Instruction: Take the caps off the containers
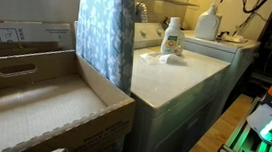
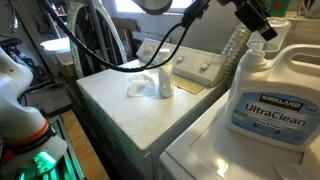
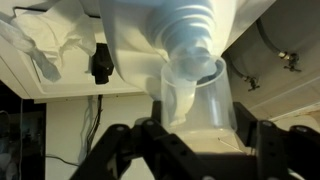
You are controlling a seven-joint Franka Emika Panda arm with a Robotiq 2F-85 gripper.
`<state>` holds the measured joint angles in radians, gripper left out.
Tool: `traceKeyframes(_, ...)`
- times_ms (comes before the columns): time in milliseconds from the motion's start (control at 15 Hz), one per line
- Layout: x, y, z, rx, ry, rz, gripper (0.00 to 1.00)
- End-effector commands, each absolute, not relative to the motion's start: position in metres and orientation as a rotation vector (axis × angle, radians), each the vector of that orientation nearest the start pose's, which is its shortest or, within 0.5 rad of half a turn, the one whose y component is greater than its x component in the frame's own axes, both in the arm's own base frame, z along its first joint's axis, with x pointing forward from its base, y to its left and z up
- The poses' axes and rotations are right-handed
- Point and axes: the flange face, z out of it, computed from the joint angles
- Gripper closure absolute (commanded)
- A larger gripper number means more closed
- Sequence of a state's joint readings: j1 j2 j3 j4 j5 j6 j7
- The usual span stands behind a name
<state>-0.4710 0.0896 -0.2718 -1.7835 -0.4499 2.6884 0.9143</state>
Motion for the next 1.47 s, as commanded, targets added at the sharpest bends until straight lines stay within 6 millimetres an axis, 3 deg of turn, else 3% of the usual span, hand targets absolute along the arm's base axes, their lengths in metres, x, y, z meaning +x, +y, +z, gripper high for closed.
traceKeyframes(0, 0.474, -0.405, 0.617, -2.486, 1.953, -1.378, 0.56)
traceKeyframes(267, 0.461, -0.361, 0.624, -2.559, 1.963, -1.159, 0.56)
traceKeyframes(400, 0.456, -0.330, 0.622, -2.639, 1.888, -1.040, 0.56)
traceKeyframes(467, 0.474, -0.355, 0.627, -2.588, 1.942, -1.143, 0.31)
traceKeyframes(600, 0.470, -0.335, 0.629, -2.623, 1.907, -1.091, 0.31)
traceKeyframes(867, 0.464, -0.331, 0.625, -2.635, 1.898, -1.071, 0.31)
traceKeyframes(933, 0.464, -0.331, 0.625, -2.636, 1.898, -1.069, 0.56)
traceKeyframes(1200, 0.466, -0.269, 0.596, -2.675, 1.822, -0.999, 0.56)
traceKeyframes(1400, 0.457, -0.226, 0.563, -2.667, 1.795, -0.880, 0.56)
